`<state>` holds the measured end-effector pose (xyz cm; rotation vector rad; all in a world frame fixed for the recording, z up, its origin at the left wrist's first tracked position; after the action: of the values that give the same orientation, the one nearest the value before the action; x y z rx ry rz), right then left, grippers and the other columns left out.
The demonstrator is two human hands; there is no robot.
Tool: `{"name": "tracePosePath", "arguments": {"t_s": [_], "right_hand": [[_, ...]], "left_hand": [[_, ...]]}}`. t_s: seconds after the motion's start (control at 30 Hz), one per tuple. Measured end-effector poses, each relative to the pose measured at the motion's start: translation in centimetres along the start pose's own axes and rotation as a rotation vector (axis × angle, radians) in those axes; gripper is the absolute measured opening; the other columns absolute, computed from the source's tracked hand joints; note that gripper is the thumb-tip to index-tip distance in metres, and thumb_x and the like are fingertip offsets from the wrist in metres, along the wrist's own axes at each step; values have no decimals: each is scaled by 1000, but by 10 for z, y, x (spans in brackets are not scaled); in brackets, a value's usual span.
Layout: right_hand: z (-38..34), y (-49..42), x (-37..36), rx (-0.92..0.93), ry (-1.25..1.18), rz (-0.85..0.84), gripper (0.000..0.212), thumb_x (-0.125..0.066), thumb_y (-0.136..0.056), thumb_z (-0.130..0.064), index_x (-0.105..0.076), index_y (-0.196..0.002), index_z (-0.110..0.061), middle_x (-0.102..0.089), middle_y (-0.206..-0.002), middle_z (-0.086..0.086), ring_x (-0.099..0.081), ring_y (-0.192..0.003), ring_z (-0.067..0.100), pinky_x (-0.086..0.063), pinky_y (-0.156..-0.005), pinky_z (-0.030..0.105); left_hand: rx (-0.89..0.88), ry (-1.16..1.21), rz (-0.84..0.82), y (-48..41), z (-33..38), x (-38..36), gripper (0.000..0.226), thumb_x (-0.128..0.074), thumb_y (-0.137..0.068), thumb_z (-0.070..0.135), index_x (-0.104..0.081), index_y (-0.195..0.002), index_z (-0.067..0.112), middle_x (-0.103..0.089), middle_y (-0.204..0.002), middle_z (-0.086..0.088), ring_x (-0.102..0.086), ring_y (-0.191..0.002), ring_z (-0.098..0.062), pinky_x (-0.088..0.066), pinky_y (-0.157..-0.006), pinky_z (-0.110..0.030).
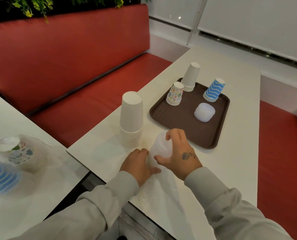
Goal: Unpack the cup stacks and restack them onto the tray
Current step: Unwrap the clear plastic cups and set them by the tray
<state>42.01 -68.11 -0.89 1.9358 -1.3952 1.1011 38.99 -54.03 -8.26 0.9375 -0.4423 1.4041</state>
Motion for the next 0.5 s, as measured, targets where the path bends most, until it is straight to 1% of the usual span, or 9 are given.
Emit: {"name": "tracePosePath", "arguments": {"t_s": [0.07,0.17,0.23,0.33,0.43,0.5], "right_hand": [[-1,-4,-2,-2,3,5,54,-83,-74,-36,-38,-104,-27,-33,-119,-11,-50,-82,21,-36,-66,20],[-3,-10,-4,-4,32,-22,55,-82,-75,-38,-35,-104,-32,-33,-120,-12,-51,-82,21,-36,-65,19],[-4,-13,-4,-2,64,-45,56,-81,-75,-39,-33,-104,-34,-34,-121,-11,-51,-82,21,-35,-64,19],[-5,-15,-4,-3,73,-52,56,-80,-76,-39,-32,-104,-34,-34,-121,-11,-50,-81,21,-33,-62,14],[-5,-16,-5,5,63,-44,56,-80,-77,-39,-32,-106,-34,-32,-121,-12,-48,-86,21,-35,-69,18],[-6,-17,-6,9,51,-43,55,-79,-78,-38,-32,-107,-33,-32,-123,-11,-48,-90,21,-37,-75,20]], "left_hand": [[3,3,24,-3,0,2,60,-75,-77,56,-56,-122,21,-57,-116,3,-54,-111,-21,-47,-92,-33],[19,30,44,-8,-1,5,58,-77,-78,53,-57,-122,22,-57,-114,3,-55,-109,-21,-48,-91,-34],[16,7,53,-10,-1,7,58,-76,-78,52,-56,-123,23,-57,-114,4,-55,-110,-22,-49,-93,-36],[11,-15,56,-11,-1,8,55,-73,-81,53,-54,-124,25,-56,-115,5,-55,-111,-21,-49,-94,-36],[23,8,39,-15,-1,8,55,-74,-81,51,-54,-124,24,-56,-116,5,-55,-113,-21,-48,-94,-34],[29,19,26,-17,-1,10,59,-76,-81,48,-52,-128,23,-56,-124,2,-54,-119,-23,-46,-97,-34]]}}
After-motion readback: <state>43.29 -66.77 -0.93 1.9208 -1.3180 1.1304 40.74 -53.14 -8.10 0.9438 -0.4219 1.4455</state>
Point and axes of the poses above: each hand's wrist, its own y-axis away from the middle knuckle, its own x-axis out of the back of the hand, z = x × y, the point moved 4 cm from there along -y, towards the middle knuckle
